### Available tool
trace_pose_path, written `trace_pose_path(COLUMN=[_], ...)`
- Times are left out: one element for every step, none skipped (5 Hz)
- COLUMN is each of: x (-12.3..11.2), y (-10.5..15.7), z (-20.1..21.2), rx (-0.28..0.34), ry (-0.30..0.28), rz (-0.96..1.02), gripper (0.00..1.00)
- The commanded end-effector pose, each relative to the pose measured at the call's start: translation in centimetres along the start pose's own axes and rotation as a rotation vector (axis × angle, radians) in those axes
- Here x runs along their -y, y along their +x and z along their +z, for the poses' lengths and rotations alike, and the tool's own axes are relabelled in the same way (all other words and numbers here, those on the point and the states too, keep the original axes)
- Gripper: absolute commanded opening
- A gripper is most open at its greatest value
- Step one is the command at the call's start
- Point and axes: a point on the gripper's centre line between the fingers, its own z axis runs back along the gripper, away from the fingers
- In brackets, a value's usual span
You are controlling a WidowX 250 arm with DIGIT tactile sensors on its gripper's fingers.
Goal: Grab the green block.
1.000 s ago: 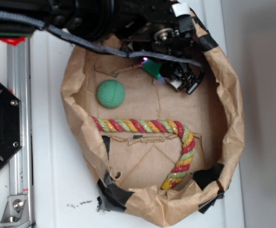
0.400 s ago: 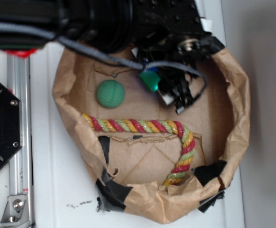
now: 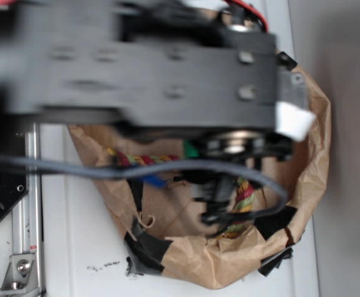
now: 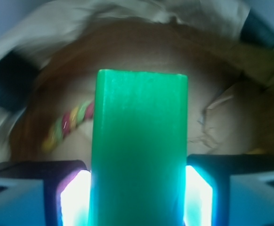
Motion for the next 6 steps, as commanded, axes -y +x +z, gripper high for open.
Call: trace_pose_path(x=[-2.4, -3.7, -3.1, -3.1, -3.4, -3.6], y=[0.4, 0.7, 0.7, 0.6, 0.7, 0.6], z=[5.9, 4.9, 4.3, 4.4, 3.8, 3.5], rx=[0.005, -0.011, -0.023, -0.017, -0.025, -0.030], ry=[0.008, 0.019, 0.030, 0.042, 0.041, 0.052], rz=[-0.040, -0.035, -0.043, -0.044, -0.034, -0.020], gripper=[0.00, 0.00, 0.00, 0.00, 0.00, 0.00])
